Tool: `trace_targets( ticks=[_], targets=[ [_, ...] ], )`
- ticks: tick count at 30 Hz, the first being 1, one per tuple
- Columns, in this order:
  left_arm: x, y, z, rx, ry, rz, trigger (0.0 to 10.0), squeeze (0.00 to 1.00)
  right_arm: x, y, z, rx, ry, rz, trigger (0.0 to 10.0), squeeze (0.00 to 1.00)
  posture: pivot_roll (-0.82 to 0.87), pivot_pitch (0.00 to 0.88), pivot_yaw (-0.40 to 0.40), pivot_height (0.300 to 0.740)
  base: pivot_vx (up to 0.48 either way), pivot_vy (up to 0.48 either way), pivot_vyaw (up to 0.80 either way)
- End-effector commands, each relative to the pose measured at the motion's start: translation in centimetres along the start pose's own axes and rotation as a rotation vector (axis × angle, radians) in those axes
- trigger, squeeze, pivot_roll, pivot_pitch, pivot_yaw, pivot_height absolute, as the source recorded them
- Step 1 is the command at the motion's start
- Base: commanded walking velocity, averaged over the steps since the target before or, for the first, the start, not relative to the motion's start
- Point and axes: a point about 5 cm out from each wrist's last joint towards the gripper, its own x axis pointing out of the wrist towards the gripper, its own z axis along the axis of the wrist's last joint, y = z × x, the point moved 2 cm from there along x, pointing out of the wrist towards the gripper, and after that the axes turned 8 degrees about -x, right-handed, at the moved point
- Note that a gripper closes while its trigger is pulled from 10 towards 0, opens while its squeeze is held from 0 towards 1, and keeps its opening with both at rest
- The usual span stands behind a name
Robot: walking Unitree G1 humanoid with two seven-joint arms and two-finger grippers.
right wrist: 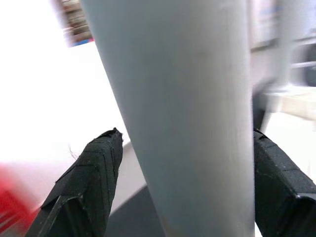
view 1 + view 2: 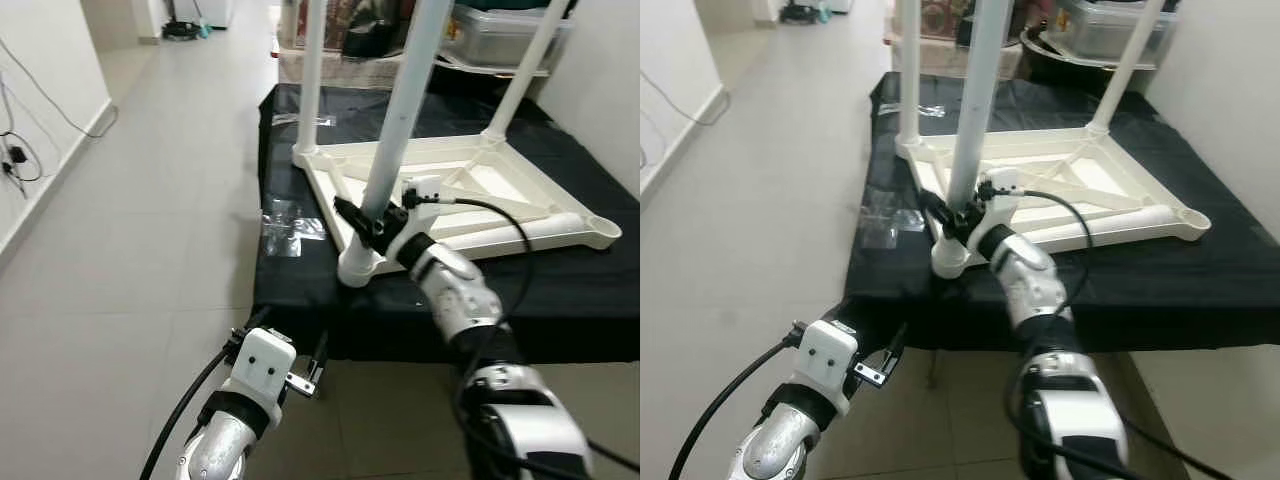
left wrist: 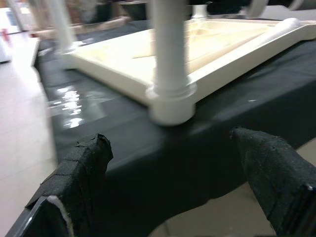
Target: Building children table
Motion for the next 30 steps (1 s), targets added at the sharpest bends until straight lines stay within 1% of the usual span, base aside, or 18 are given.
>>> trace_targets(
  ticks=[1, 5, 8, 10, 11, 15, 17, 18, 19, 22, 23, 24, 25, 26, 27, 28, 29, 30],
  targets=[
    [0.0, -0.5, -0.2, -0.012, 0.006, -0.013, 10.0, 0.0, 1.4, 2.4, -0.9, 0.031, 0.04, 0.215, 10.0, 0.0, 0.13, 0.095, -0.1, 0.74, 0.0, 0.0, 0.0],
    [0.0, -0.6, -0.1, -0.011, 0.004, -0.013, 10.0, 0.0, 2.1, 3.3, -1.0, -0.006, 0.071, 0.317, 10.0, 0.0, 0.13, 0.097, -0.108, 0.74, 0.0, 0.0, 0.0],
    [-0.1, -0.4, -0.1, -0.007, 0.005, -0.003, 10.0, 0.0, 3.3, 4.5, -1.1, -0.031, 0.099, 0.407, 10.0, 0.0, 0.14, 0.102, -0.113, 0.74, 0.0, 0.0, 0.0],
    [-0.2, -0.4, -0.1, -0.007, 0.005, -0.003, 10.0, 0.0, 3.6, 4.8, -1.1, -0.034, 0.103, 0.426, 10.0, 0.0, 0.14, 0.102, -0.113, 0.74, 0.0, 0.0, 0.0],
    [-0.2, -0.4, -0.1, -0.007, 0.006, -0.003, 10.0, 0.0, 3.8, 5.1, -1.2, -0.033, 0.101, 0.429, 0.0, 0.0, 0.14, 0.102, -0.113, 0.74, 0.0, 0.0, 0.0],
    [-0.2, -0.5, -0.1, -0.007, 0.004, -0.003, 10.0, 0.0, 3.9, 5.4, -1.4, -0.033, 0.094, 0.431, 0.0, 0.0, 0.14, 0.105, -0.113, 0.74, 0.0, 0.0, 0.0],
    [-0.1, -0.5, -0.1, -0.007, 0.004, -0.003, 10.0, 0.0, 4.1, 4.8, -1.5, -0.046, 0.087, 0.343, 0.0, 0.0, 0.14, 0.106, -0.113, 0.74, 0.0, 0.0, 0.0],
    [-0.1, -0.5, -0.1, -0.007, 0.004, -0.003, 10.0, 0.0, 4.3, 4.1, -1.7, -0.067, 0.09, 0.23, 0.0, 0.0, 0.13, 0.11, -0.112, 0.74, 0.0, 0.0, 0.0],
    [-0.1, -0.5, -0.1, -0.007, 0.004, -0.003, 10.0, 0.0, 4.3, 4.1, -1.7, -0.067, 0.09, 0.23, 0.0, 0.0, 0.13, 0.11, -0.112, 0.74, 0.0, 0.0, 0.0],
    [-0.1, -0.4, -0.2, -0.009, 0.005, -0.002, 10.0, 0.0, 4.1, 1.2, -2.1, -0.113, 0.109, -0.16, 0.0, 0.0, 0.13, 0.113, -0.11, 0.74, 0.0, 0.0, 0.0],
    [-0.1, -0.4, -0.2, -0.009, 0.005, -0.002, 10.0, 0.0, 4.0, 0.9, -2.1, -0.121, 0.112, -0.214, 0.0, 0.0, 0.13, 0.113, -0.11, 0.74, 0.0, 0.0, 0.0],
    [-0.1, -0.4, -0.2, -0.009, 0.005, -0.002, 10.0, 0.0, 4.0, 0.9, -2.1, -0.121, 0.112, -0.214, 0.0, 0.0, 0.13, 0.113, -0.11, 0.74, 0.0, 0.0, 0.0],
    [-0.1, -0.4, -0.2, -0.008, 0.005, -0.003, 10.0, 0.0, 3.0, -0.8, -2.4, -0.118, 0.128, -0.453, 0.0, 0.0, 0.12, 0.113, -0.103, 0.74, 0.0, 0.0, 0.0],
    [-0.1, -0.4, -0.2, -0.008, 0.005, -0.003, 10.0, 0.0, 3.0, -0.8, -2.4, -0.118, 0.128, -0.453, 0.0, 0.0, 0.12, 0.113, -0.103, 0.74, 0.0, 0.0, 0.0],
    [-0.1, -0.3, -0.2, -0.008, 0.006, -0.003, 10.0, 0.0, 1.6, -2.2, -2.7, -0.115, 0.146, -0.668, 0.0, 0.0, 0.12, 0.113, -0.1, 0.74, 0.0, 0.0, 0.0],
    [-0.1, -0.3, -0.2, -0.008, 0.006, -0.003, 10.0, 0.0, 1.6, -2.2, -2.7, -0.115, 0.146, -0.668, 0.0, 0.0, 0.12, 0.113, -0.1, 0.74, 0.0, 0.0, 0.0],
    [0.0, -0.3, -0.2, -0.008, 0.007, -0.006, 10.0, 0.0, -1.4, -3.8, -3.1, -0.115, 0.166, -1.037, 0.0, 0.0, 0.12, 0.113, -0.098, 0.74, 0.0, 0.0, 0.0],
    [0.0, -0.3, -0.2, -0.008, 0.007, -0.006, 10.0, 0.0, -1.4, -3.8, -3.1, -0.115, 0.166, -1.037, 0.0, 0.0, 0.12, 0.113, -0.098, 0.74, 0.0, 0.0, 0.0]
  ],
)
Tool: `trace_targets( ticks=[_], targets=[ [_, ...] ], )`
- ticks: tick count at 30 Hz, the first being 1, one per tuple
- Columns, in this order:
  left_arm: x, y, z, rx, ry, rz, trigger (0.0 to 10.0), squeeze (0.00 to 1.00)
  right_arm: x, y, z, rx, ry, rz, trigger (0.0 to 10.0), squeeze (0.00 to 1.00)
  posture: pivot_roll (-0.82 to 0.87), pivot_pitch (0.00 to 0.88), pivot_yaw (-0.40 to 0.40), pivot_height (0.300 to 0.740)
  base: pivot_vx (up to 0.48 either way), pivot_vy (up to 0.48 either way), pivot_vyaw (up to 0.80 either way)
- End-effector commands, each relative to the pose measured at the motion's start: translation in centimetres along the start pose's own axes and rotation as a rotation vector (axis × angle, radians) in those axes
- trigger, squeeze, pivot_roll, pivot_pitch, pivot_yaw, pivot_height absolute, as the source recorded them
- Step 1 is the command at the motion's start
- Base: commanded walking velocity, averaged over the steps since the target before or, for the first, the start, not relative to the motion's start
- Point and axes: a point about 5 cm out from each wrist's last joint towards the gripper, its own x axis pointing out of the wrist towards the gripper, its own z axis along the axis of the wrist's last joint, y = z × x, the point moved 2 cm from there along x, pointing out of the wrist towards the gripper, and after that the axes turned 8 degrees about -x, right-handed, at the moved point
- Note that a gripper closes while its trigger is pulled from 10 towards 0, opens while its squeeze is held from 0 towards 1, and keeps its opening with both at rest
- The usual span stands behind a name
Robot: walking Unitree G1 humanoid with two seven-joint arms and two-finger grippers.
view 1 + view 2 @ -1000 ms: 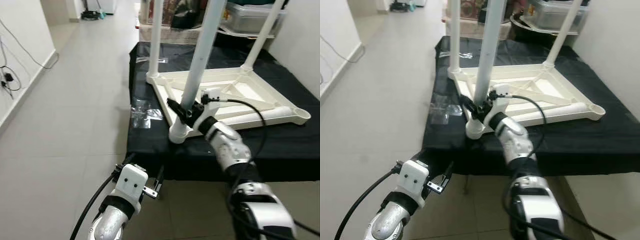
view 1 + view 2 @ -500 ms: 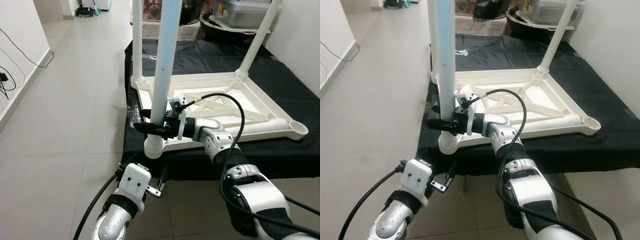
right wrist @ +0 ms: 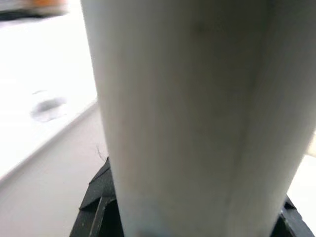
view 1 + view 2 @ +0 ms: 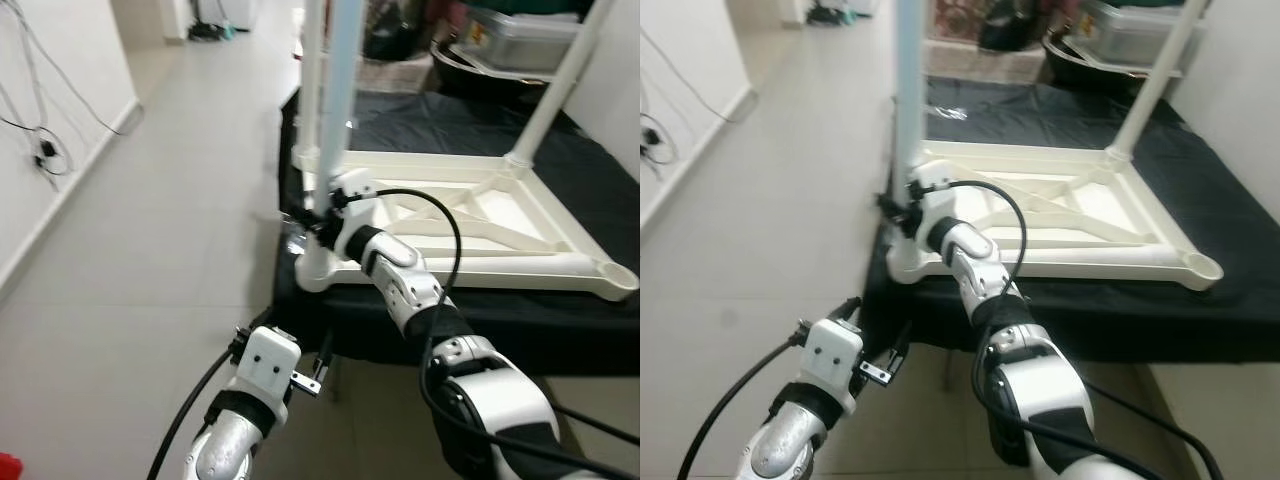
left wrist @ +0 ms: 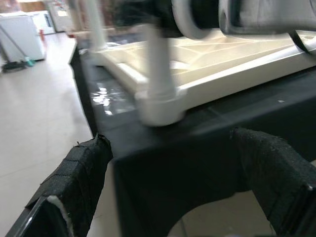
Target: Building children table
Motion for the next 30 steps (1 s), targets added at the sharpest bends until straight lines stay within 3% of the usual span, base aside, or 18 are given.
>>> trace_targets(
  ticks=[1, 2, 3, 9, 10, 11, 12, 13, 17, 18, 19, 21, 22, 25, 26, 27, 30],
  targets=[
    [-0.1, -0.2, -0.3, 0.002, 0.012, -0.01, 10.0, 0.0, -1.4, -4.0, -2.3, 0.006, 0.103, -0.307, 0.0, 0.0, 0.12, 0.112, -0.097, 0.74, 0.0, 0.0, 0.0],
    [-0.1, -0.2, -0.3, 0.002, 0.012, -0.01, 10.0, 0.0, -1.4, -4.0, -2.3, 0.006, 0.103, -0.307, 0.0, 0.0, 0.12, 0.112, -0.097, 0.74, 0.0, 0.0, 0.0],
    [0.0, -0.2, -0.3, 0.002, 0.011, -0.013, 10.0, 0.0, -2.0, -3.9, -2.4, 0.033, 0.112, -0.39, 0.0, 0.0, 0.12, 0.115, -0.097, 0.74, 0.0, 0.0, 0.0],
    [0.0, -0.3, -0.3, 0.002, 0.011, -0.014, 10.0, 0.0, -2.5, -2.7, -2.4, 0.071, 0.116, -0.455, 0.0, 0.0, 0.12, 0.114, -0.1, 0.74, 0.0, 0.0, 0.0],
    [0.0, -0.3, -0.3, 0.002, 0.01, -0.014, 10.0, 0.0, -2.3, -1.5, -2.3, 0.097, 0.119, -0.458, 4.7, 0.0, 0.12, 0.115, -0.101, 0.74, 0.0, 0.0, 0.0],
    [0.0, -0.3, -0.3, 0.002, 0.01, -0.014, 10.0, 0.0, -2.3, -1.5, -2.3, 0.097, 0.119, -0.458, 4.7, 0.0, 0.12, 0.115, -0.101, 0.74, 0.0, 0.0, 0.0],
    [0.0, -0.3, -0.3, 0.003, 0.01, -0.014, 10.0, 0.0, -1.9, -0.2, -1.9, 0.117, 0.094, -0.406, 10.0, 0.39, 0.12, 0.112, -0.104, 0.74, 0.0, 0.0, 0.0],
    [0.0, -0.3, -0.3, 0.002, 0.01, -0.013, 10.0, 0.0, -1.6, 0.6, -1.3, 0.135, 0.055, -0.353, 10.0, 1.0, 0.12, 0.112, -0.104, 0.74, 0.0, 0.0, 0.0],
    [0.0, -0.2, -0.3, 0.002, 0.009, -0.012, 10.0, 0.0, -1.3, 1.2, -0.2, 0.157, -0.01, -0.292, 10.0, 1.0, 0.12, 0.112, -0.106, 0.74, 0.0, 0.0, 0.0],
    [0.0, -0.2, -0.3, 0.002, 0.009, -0.012, 10.0, 0.0, -1.1, 1.1, 0.1, 0.184, -0.03, -0.226, 10.0, 0.0, 0.12, 0.113, -0.104, 0.74, 0.0, 0.0, 0.0],
    [0.0, -0.2, -0.3, 0.002, 0.009, -0.012, 10.0, 0.0, -1.1, 1.1, 0.1, 0.184, -0.03, -0.226, 10.0, 0.0, 0.12, 0.113, -0.104, 0.74, 0.0, 0.0, 0.0],
    [0.0, -0.3, -0.3, 0.001, 0.011, -0.016, 10.0, 0.0, -0.8, 1.4, 1.2, 0.142, -0.115, 0.014, 10.0, 0.0, 0.12, 0.112, -0.105, 0.74, 0.0, 0.0, 0.0],
    [0.0, -0.3, -0.3, 0.001, 0.011, -0.016, 10.0, 0.0, -0.8, 1.4, 1.2, 0.142, -0.115, 0.014, 10.0, 0.0, 0.12, 0.112, -0.105, 0.74, 0.0, 0.0, 0.0],
    [0.0, -0.3, -0.4, -0.003, 0.013, -0.019, 10.0, 0.0, -1.2, 1.8, 1.3, 0.141, -0.116, 0.426, 10.0, 0.0, 0.11, 0.111, -0.102, 0.74, 0.0, 0.0, 0.0],
    [0.0, -0.3, -0.4, -0.003, 0.013, -0.019, 10.0, 0.0, -1.2, 1.8, 1.3, 0.141, -0.116, 0.426, 10.0, 0.0, 0.11, 0.111, -0.102, 0.74, 0.0, 0.0, 0.0],
    [0.0, -0.3, -0.3, -0.004, 0.012, -0.02, 10.0, 0.0, -1.6, 1.9, 1.4, 0.148, -0.104, 0.586, 10.0, 0.0, 0.11, 0.11, -0.102, 0.74, 0.0, 0.0, 0.0],
    [0.1, -0.4, -0.3, -0.004, 0.012, -0.021, 10.0, 0.0, -1.9, 1.9, 1.4, 0.153, -0.096, 0.686, 10.0, 0.0, 0.11, 0.11, -0.102, 0.74, 0.0, 0.0, 0.0]
  ],
)
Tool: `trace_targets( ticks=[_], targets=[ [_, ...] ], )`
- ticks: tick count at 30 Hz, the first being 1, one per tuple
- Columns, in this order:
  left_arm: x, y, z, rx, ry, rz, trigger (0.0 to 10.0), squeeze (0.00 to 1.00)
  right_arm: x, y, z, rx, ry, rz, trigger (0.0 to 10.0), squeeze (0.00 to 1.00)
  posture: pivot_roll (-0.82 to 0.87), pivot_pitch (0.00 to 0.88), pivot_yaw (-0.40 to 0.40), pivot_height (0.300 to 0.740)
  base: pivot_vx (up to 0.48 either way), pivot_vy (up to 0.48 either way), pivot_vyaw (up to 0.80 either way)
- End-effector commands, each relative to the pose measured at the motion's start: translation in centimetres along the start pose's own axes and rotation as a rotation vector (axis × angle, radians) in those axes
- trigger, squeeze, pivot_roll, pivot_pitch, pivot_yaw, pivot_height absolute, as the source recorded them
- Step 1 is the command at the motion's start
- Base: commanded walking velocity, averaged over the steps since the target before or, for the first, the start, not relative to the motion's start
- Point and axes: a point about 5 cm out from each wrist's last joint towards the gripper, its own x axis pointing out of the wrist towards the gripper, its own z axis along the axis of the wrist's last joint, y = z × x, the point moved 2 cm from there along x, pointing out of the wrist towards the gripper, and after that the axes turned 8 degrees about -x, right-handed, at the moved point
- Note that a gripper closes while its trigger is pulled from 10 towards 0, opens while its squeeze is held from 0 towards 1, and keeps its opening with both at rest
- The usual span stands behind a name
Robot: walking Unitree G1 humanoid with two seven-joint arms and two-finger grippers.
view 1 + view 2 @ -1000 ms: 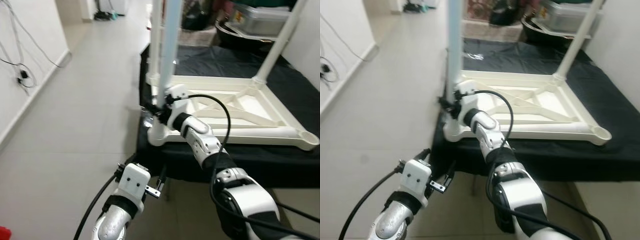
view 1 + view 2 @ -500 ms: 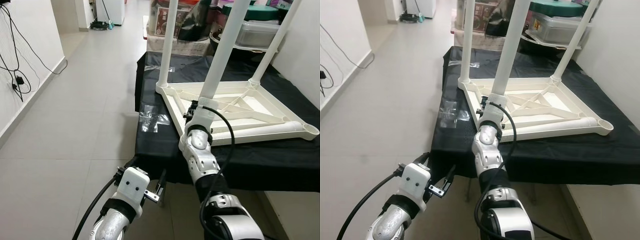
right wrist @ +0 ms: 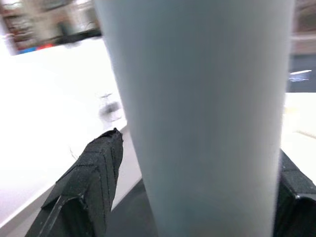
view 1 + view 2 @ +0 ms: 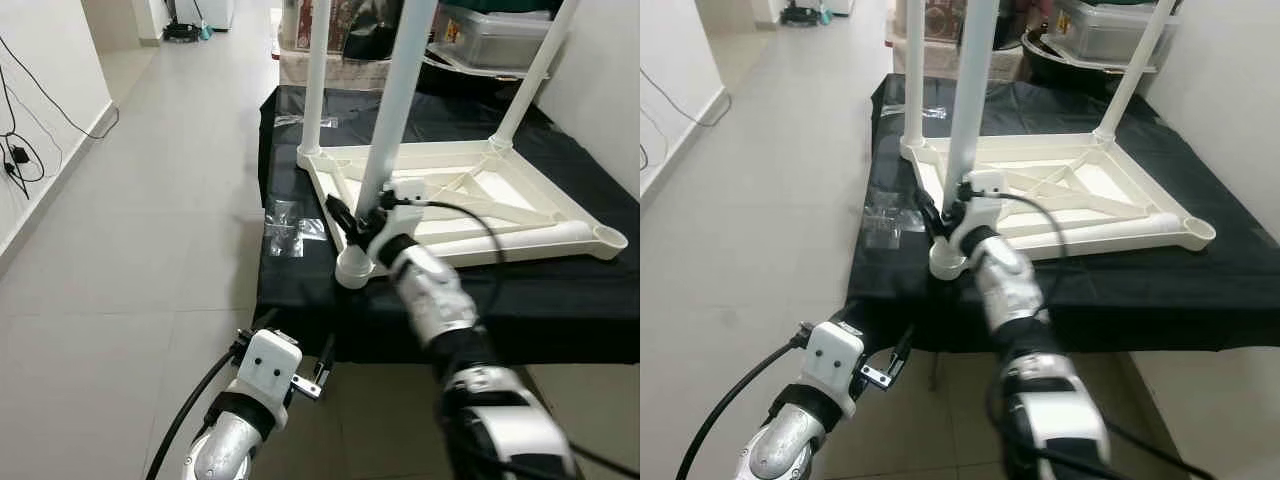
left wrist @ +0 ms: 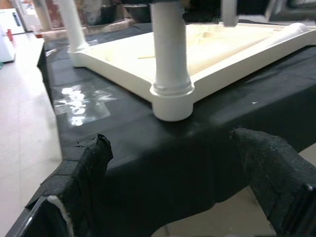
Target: Building children table
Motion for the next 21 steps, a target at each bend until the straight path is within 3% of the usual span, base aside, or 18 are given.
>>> trace_targets(
  ticks=[1, 4, 5, 7, 10, 11, 14, 15, 19, 21],
  targets=[
    [-0.1, -0.3, -0.4, -0.005, 0.016, -0.014, 10.0, 0.0, 0.7, 1.9, -0.4, 0.033, 0.008, 0.12, 10.0, 0.0, 0.11, 0.11, -0.102, 0.74, 0.0, 0.0, 0.0],
    [-0.1, -0.4, -0.4, -0.005, 0.017, -0.017, 10.0, 0.0, 0.6, 3.5, 0.5, 0.085, 0.019, 0.445, 10.0, 0.0, 0.12, 0.111, -0.103, 0.74, 0.0, 0.0, 0.0],
    [-0.1, -0.4, -0.4, -0.005, 0.017, -0.017, 10.0, 0.0, 0.6, 3.5, 0.5, 0.085, 0.019, 0.445, 10.0, 0.0, 0.12, 0.111, -0.103, 0.74, 0.0, 0.0, 0.0],
    [-0.3, -0.3, -0.4, -0.002, 0.02, -0.014, 10.0, 0.0, 1.3, 5.0, 0.7, 0.083, 0.036, 0.585, 10.0, 0.0, 0.13, 0.114, -0.108, 0.74, 0.0, 0.0, 0.0],
    [-0.3, -0.3, -0.4, -0.001, 0.02, -0.012, 10.0, 0.0, 1.7, 5.8, 0.5, 0.076, 0.052, 0.626, 10.0, 0.0, 0.13, 0.114, -0.108, 0.74, 0.0, 0.0, 0.0],
    [-0.3, -0.3, -0.2, 0.0, 0.018, -0.009, 10.0, 0.0, 2.2, 7.0, 0.0, 0.057, 0.081, 0.693, 10.0, 0.0, 0.14, 0.121, -0.114, 0.74, 0.0, 0.0, 0.0],
    [-0.2, -0.3, -0.2, 0.001, 0.016, -0.008, 10.0, 0.0, 2.3, 7.5, -0.3, 0.043, 0.1, 0.712, 10.0, 0.0, 0.14, 0.125, -0.117, 0.74, 0.0, 0.0, 0.0],
    [-0.2, -0.3, -0.1, 0.001, 0.015, -0.007, 10.0, 0.0, 2.4, 8.0, -0.9, 0.023, 0.129, 0.725, 0.0, 0.0, 0.14, 0.125, -0.117, 0.74, 0.0, 0.0, 0.0],
    [-0.2, -0.3, -0.1, 0.0, 0.015, -0.006, 10.0, 0.0, 2.4, 7.9, -1.3, -0.002, 0.14, 0.692, 0.0, 0.0, 0.14, 0.128, -0.116, 0.74, 0.0, 0.0, 0.0],
    [-0.3, -0.3, -0.2, -0.001, 0.016, -0.005, 10.0, 0.0, 3.1, 6.6, -1.8, -0.062, 0.15, 0.464, 0.0, 0.0, 0.13, 0.134, -0.115, 0.74, 0.0, 0.0, 0.0]
  ],
)
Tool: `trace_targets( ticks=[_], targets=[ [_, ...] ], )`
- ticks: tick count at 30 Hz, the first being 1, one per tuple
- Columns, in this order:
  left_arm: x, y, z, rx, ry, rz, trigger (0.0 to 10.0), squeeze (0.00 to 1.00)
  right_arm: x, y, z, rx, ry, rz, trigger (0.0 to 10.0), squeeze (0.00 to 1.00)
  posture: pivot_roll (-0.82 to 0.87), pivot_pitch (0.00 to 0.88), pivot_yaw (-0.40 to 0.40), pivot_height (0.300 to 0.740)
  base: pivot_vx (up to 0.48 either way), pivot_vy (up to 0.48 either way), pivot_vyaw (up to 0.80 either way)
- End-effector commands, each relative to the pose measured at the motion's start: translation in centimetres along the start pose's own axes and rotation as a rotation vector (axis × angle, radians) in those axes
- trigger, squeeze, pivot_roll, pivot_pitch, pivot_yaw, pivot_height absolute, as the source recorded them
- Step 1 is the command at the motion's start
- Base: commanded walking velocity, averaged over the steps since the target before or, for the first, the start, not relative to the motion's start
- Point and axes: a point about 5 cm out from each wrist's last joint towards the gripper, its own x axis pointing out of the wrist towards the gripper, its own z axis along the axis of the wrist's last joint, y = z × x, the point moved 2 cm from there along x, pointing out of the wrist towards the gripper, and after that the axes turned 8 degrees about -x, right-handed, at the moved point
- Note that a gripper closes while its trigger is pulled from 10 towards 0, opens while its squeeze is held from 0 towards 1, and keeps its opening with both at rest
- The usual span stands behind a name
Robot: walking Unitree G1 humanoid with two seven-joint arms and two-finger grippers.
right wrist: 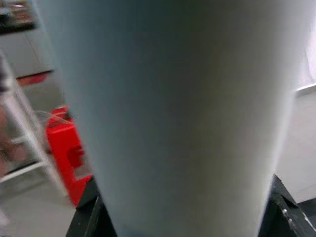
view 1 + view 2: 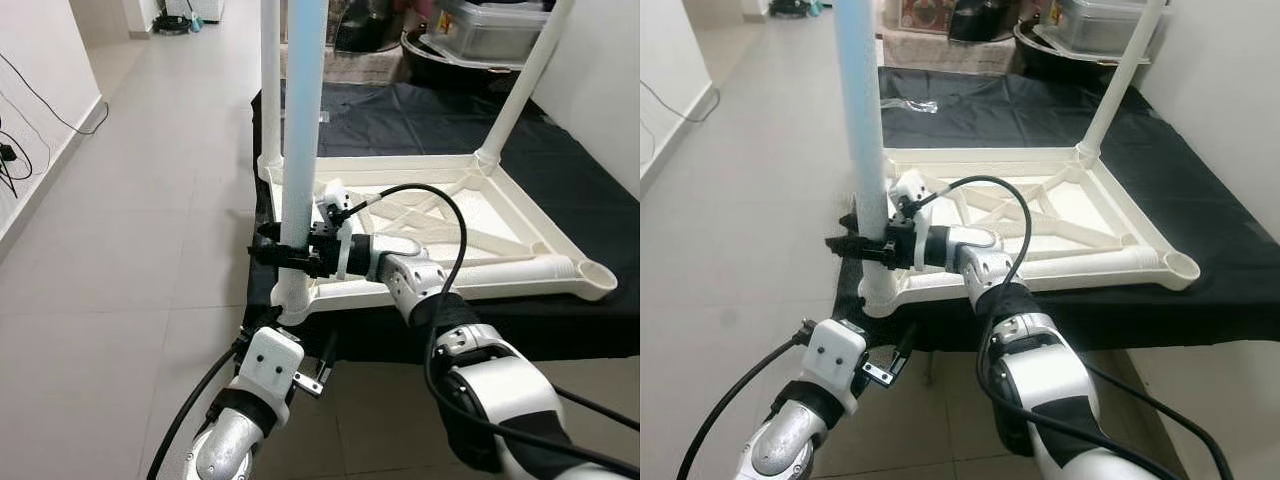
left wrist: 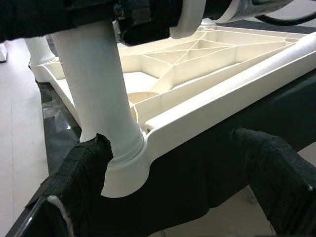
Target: Building children table
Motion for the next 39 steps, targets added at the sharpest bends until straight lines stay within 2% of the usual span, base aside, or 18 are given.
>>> trace_targets(
  ticks=[1, 3, 6, 8, 9, 10, 11, 13, 16, 21, 22, 23, 24, 25, 26, 29, 30, 39],
  targets=[
    [-0.2, -0.2, -0.2, -0.002, 0.014, 0.0, 10.0, 0.0, -0.2, -1.4, -1.7, -0.012, 0.087, -0.271, 0.0, 0.0, 0.13, 0.134, -0.115, 0.74, 0.0, 0.0, 0.0],
    [-0.3, -0.3, -0.2, -0.004, 0.016, -0.001, 10.0, 0.0, -0.7, -2.7, -1.6, -0.024, 0.11, -0.452, 0.0, 0.0, 0.12, 0.133, -0.109, 0.74, 0.0, 0.0, 0.0],
    [-0.3, -0.3, -0.3, -0.004, 0.017, -0.001, 10.0, 0.0, -1.0, -3.4, -1.6, -0.029, 0.123, -0.564, 0.0, 0.0, 0.12, 0.133, -0.109, 0.74, 0.0, 0.0, 0.0],
    [-0.2, -0.3, -0.4, -0.005, 0.019, -0.006, 10.0, 0.0, -2.9, -5.2, -1.6, 0.0, 0.142, -0.873, 0.0, 0.0, 0.12, 0.132, -0.107, 0.74, 0.0, 0.0, 0.0],
    [-0.2, -0.3, -0.4, -0.005, 0.019, -0.006, 10.0, 0.0, -2.9, -5.2, -1.6, 0.0, 0.142, -0.873, 0.0, 0.0, 0.12, 0.132, -0.107, 0.74, 0.0, 0.0, 0.0],
    [-0.2, -0.3, -0.4, -0.005, 0.019, -0.007, 10.0, 0.0, -4.8, -6.0, -2.0, 0.034, 0.147, -1.093, 0.0, 0.0, 0.12, 0.13, -0.104, 0.74, 0.0, 0.0, 0.0],
    [-0.2, -0.3, -0.4, -0.005, 0.019, -0.007, 10.0, 0.0, -4.8, -6.0, -2.0, 0.034, 0.147, -1.093, 0.0, 0.0, 0.12, 0.13, -0.104, 0.74, 0.0, 0.0, 0.0],
    [-0.1, -0.2, -0.4, -0.003, 0.018, -0.008, 10.0, 0.0, -8.0, -6.0, -3.6, 0.15, 0.139, -1.439, 0.0, 0.0, 0.12, 0.129, -0.103, 0.74, 0.0, 0.0, 0.0],
    [-0.1, -0.2, -0.3, -0.001, 0.017, -0.008, 10.0, 0.0, -9.0, -4.9, -4.7, 0.219, 0.134, -1.599, 0.0, 0.0, 0.12, 0.13, -0.099, 0.74, 0.0, 0.0, 0.0],
    [0.0, -0.2, -0.3, -0.001, 0.017, -0.009, 10.0, 0.0, -8.3, -4.3, -5.0, 0.245, 0.122, -1.608, 0.0, 0.0, 0.11, 0.132, -0.102, 0.74, 0.0, 0.0, 0.0],
    [0.0, -0.2, -0.3, -0.001, 0.015, -0.009, 10.0, 0.0, -7.4, -4.2, -4.7, 0.234, 0.107, -1.579, 7.2, 0.0, 0.11, 0.132, -0.106, 0.74, 0.0, 0.0, 0.0],
    [0.0, -0.2, -0.2, -0.002, 0.013, -0.008, 10.0, 0.0, -6.8, -4.1, -4.3, 0.22, 0.088, -1.555, 10.0, 0.0, 0.09, 0.13, -0.113, 0.74, 0.0, 0.0, 0.0],
    [0.0, -0.2, -0.2, -0.002, 0.013, -0.008, 10.0, 0.0, -6.8, -4.1, -4.3, 0.22, 0.088, -1.555, 10.0, 0.0, 0.09, 0.13, -0.113, 0.74, 0.0, 0.0, 0.0],
    [0.0, -0.2, -0.2, -0.002, 0.013, -0.004, 10.0, 0.0, -6.3, -4.2, -3.9, 0.198, 0.076, -1.527, 10.0, 0.14, 0.09, 0.13, -0.113, 0.74, 0.0, 0.0, 0.0],
    [0.0, -0.2, -0.2, -0.004, 0.012, -0.003, 10.0, 0.0, -5.8, -4.2, -3.5, 0.187, 0.06, -1.494, 10.0, 1.0, 0.09, 0.13, -0.113, 0.74, 0.0, 0.0, 0.0],
    [0.0, -0.2, -0.3, -0.006, 0.012, -0.001, 10.0, 0.0, -5.3, -4.2, -3.0, 0.185, 0.039, -1.47, 10.0, 1.0, 0.07, 0.129, -0.111, 0.74, 0.0, 0.0, 0.0],
    [-0.1, -0.2, -0.3, -0.006, 0.014, -0.001, 10.0, 0.0, -4.9, -4.4, -2.3, 0.179, -0.012, -1.41, 10.0, 0.0, 0.07, 0.123, -0.103, 0.74, 0.0, 0.0, 0.0],
    [0.0, -0.2, -0.4, -0.004, 0.015, -0.005, 10.0, 0.0, -3.4, -4.1, -1.0, 0.143, -0.131, -0.985, 10.0, 0.0, 0.08, 0.117, -0.103, 0.74, 0.0, 0.0, 0.0]
  ],
)
